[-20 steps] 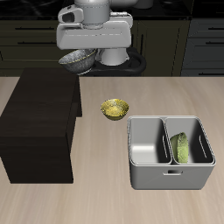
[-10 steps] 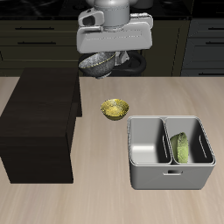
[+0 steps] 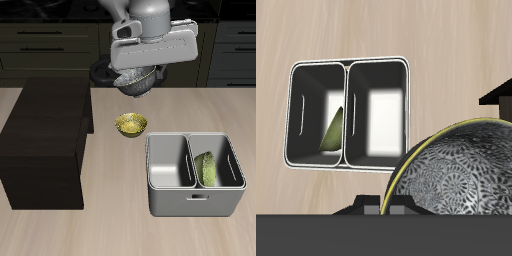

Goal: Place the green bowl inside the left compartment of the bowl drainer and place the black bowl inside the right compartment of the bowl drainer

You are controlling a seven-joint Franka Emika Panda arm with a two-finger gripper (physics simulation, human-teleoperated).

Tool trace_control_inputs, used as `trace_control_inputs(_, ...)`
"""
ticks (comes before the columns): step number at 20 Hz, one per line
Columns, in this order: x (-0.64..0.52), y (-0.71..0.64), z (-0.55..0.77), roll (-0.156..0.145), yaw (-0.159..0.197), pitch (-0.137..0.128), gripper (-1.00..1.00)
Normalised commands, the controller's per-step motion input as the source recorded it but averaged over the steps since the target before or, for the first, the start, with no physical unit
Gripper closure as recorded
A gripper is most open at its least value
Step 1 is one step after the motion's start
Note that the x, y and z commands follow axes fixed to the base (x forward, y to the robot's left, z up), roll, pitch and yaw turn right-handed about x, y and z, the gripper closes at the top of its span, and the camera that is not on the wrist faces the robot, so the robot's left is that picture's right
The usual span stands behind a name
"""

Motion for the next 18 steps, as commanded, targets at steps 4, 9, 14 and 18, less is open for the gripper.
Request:
trace_control_inputs(4,0.20,0.12,-0.08,-0.012,-0.017,0.026,1.00)
trace_control_inputs(9,0.16,0.13,-0.09,0.005,-0.023,0.025,1.00)
trace_control_inputs(14,0.09,0.25,-0.14,0.008,0.001,0.018,1.00)
trace_control_inputs(18,0.03,0.21,-0.02,-0.002,0.013,-0.004,1.00)
